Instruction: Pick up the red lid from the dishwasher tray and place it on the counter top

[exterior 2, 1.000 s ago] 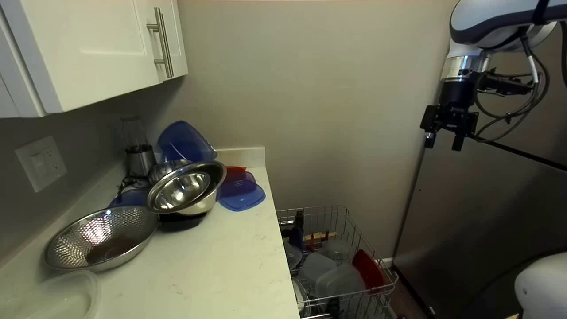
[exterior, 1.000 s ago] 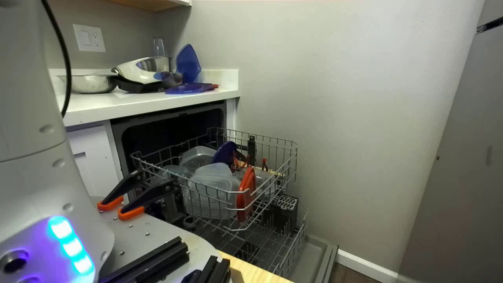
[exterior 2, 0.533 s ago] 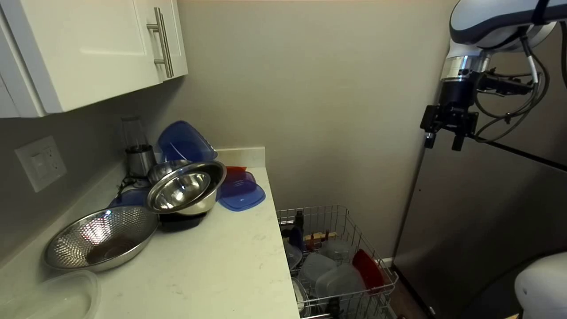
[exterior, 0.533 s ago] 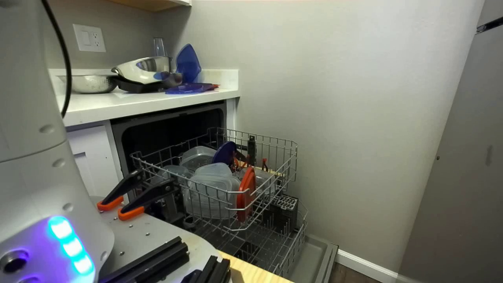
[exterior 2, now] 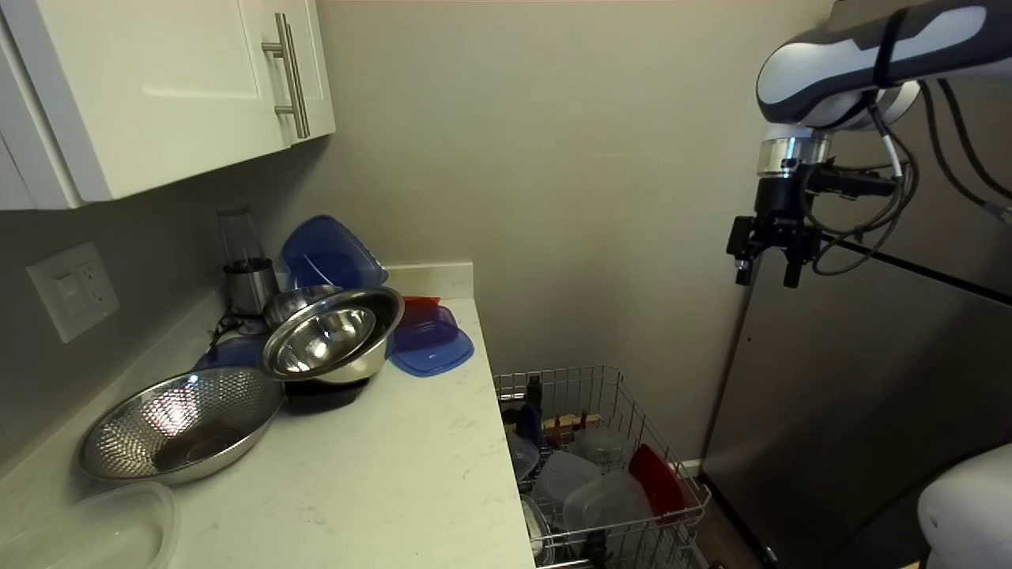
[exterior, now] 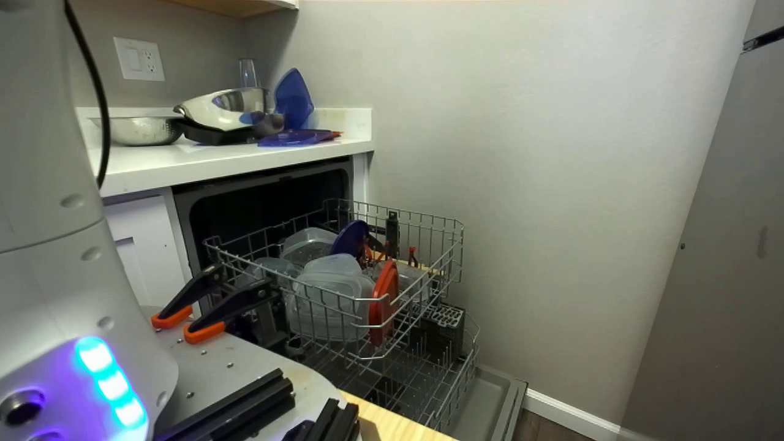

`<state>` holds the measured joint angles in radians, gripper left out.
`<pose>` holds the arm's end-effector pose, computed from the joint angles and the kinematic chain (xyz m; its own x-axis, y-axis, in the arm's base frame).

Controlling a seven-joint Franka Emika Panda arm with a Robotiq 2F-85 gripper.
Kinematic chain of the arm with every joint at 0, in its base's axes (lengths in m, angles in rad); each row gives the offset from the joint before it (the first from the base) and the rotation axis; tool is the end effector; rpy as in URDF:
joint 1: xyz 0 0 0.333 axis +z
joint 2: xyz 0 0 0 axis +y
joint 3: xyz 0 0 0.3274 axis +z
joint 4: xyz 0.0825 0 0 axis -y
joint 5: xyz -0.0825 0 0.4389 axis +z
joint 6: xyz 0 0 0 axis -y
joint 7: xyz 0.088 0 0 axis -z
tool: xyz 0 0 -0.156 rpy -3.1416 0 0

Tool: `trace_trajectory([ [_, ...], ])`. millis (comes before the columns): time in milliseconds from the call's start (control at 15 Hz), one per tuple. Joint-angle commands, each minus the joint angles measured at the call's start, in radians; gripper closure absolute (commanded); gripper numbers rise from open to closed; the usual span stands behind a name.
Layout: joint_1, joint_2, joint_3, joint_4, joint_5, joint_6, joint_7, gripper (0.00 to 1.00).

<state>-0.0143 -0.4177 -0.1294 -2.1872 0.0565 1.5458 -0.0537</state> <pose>0.4371 -0.0575 0.4875 0.9738 -0.0629 -0.2183 -0.0906 -0.9887 -0.1194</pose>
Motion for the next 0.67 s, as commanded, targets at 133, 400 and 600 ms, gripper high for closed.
trace_trajectory([
  [133,-0.012,0.221,-0.017,0.046,0.027,0.08,-0.137,0.0],
  [400,-0.014,0.378,-0.011,0.086,0.069,0.129,-0.238,0.0],
  [600,-0.018,0.482,0.01,0.116,0.09,0.186,-0.283,0.0],
])
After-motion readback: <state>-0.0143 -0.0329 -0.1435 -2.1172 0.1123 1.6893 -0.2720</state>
